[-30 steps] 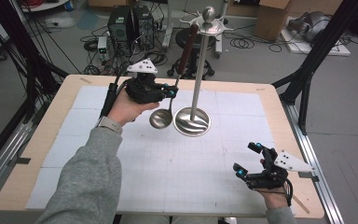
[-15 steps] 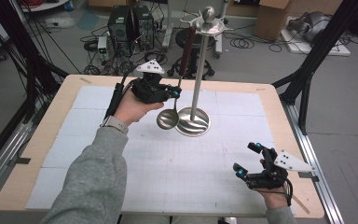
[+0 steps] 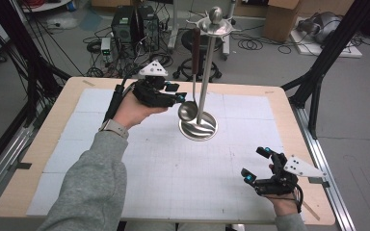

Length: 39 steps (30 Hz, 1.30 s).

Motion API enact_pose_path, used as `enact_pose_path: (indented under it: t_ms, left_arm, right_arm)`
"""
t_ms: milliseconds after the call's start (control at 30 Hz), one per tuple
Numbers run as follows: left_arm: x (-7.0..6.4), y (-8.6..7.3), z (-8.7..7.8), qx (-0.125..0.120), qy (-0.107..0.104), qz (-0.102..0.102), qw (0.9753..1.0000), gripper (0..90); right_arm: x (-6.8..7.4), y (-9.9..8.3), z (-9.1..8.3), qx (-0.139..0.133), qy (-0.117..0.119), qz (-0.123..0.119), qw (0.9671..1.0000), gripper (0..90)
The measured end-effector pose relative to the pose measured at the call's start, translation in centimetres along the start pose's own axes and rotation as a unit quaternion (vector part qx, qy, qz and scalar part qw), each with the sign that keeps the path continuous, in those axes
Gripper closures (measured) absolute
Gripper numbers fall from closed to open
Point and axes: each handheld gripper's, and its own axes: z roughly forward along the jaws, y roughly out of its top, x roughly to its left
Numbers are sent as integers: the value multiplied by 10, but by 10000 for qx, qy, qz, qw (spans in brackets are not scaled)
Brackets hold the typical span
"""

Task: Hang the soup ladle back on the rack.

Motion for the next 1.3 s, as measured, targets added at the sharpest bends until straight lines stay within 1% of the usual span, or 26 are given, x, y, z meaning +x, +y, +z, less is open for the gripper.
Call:
enact_pose_path:
  t_ms: [100, 200, 267, 300, 333, 367, 433, 500, 533, 600, 667, 733, 767, 867, 933, 1133, 1300]
  left_arm:
    - [-2, -4, -5, -118, -13, 113, 9999, 365]
    - [-4, -10, -11, -186, 63, 248, 9995, 265]
    - [-6, -14, -15, -185, 139, 236, 9995, 216]
    - [-7, -16, -17, -176, 161, 246, 9994, 173]
    - [-8, -17, -20, -220, 148, 234, 9994, 135]
    - [-9, -19, -22, -253, 126, 227, 9993, 117]
    - [-11, -22, -27, -261, 131, 243, 9993, 57]
    - [-13, -25, -32, -299, 162, 191, 9992, 17]
    - [-14, -27, -34, -311, 154, 174, 9992, 17]
    - [-15, -30, -38, -325, 139, 126, 9993, 17]
    - [-15, -33, -42, -312, 163, 114, 9993, 17]
    - [-14, -37, -47, -406, 136, 105, 9990, 17]
    - [-14, -38, -49, -474, 129, 102, 9987, 17]
    - [-14, -42, -57, -633, 62, 145, 9979, 17]
    - [-15, -46, -61, -740, 93, 152, 9971, 17]
    - [-18, -57, -74, -909, 96, 191, 9956, 17]
    - [-21, -70, -84, -1039, 73, 207, 9943, 17]
  right_arm:
    - [0, 0, 0, -2, -9, 6, 10000, 6]
    - [0, 0, 1, -9, 10, 12, 10000, 7]
    - [0, 0, 3, 3, 30, -7, 10000, 7]
    - [0, 0, 4, -1, 47, -14, 10000, 7]
    - [0, 1, 5, 6, 69, -11, 10000, 6]
    - [0, 0, 6, 6, 84, -19, 10000, 6]
    - [0, 0, 7, 19, 116, -25, 9999, 6]
    - [0, 0, 9, 7, 137, -17, 9999, 7]
    - [0, 0, 9, 41, 146, -15, 9999, 6]
    - [0, 0, 9, 26, 145, -37, 9999, 6]
    - [1, 0, 9, 29, 152, -47, 9999, 7]
    - [1, 0, 9, 27, 151, -20, 9999, 6]
    - [0, 0, 9, 28, 139, -60, 9999, 7]
    - [-1, 0, 10, 29, 135, -46, 9999, 6]
    - [-1, 0, 10, 23, 129, -51, 9999, 6]
    - [0, 0, 9, 39, 118, -19, 9999, 6]
    - [0, 0, 10, 51, 132, -29, 9999, 7]
